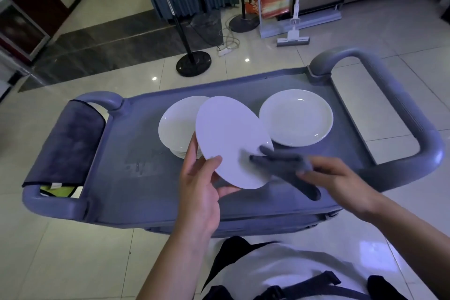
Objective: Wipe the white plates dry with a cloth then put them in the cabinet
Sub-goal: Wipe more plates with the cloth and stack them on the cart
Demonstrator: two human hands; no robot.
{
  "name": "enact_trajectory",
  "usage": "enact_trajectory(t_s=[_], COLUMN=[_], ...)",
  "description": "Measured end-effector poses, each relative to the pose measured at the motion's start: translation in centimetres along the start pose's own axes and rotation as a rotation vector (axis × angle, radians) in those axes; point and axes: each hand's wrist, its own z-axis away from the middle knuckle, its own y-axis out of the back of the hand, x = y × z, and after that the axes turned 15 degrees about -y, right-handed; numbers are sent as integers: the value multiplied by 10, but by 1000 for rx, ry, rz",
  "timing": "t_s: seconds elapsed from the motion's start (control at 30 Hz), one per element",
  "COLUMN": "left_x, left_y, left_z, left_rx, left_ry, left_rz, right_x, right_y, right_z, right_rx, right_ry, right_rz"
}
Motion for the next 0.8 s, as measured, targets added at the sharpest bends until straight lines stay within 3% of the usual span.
enact_trajectory(t_s=[0.1,0.17,0.3,0.37,0.47,0.67,0.8], left_x=[4,4,9,15,24,36,45], left_y=[7,10,12,17,31,39,39], left_z=[-4,-5,-9,-13,-21,-34,-46], left_rx=[16,11,0,31,78,41,-11], left_ry=[16,46,92,107,126,169,104], left_rz=[36,55,100,127,148,151,40], right_x=[-1,-14,-35,-23,-16,-37,-51], right_y=[3,-10,-63,-84,-99,-116,-126], right_z=[-3,-7,-13,-17,-24,-34,-34], right_rx=[297,366,282,290,344,575,663], right_ry=[-40,41,338,344,367,476,470], right_rz=[-196,-119,427,683,820,814,761])
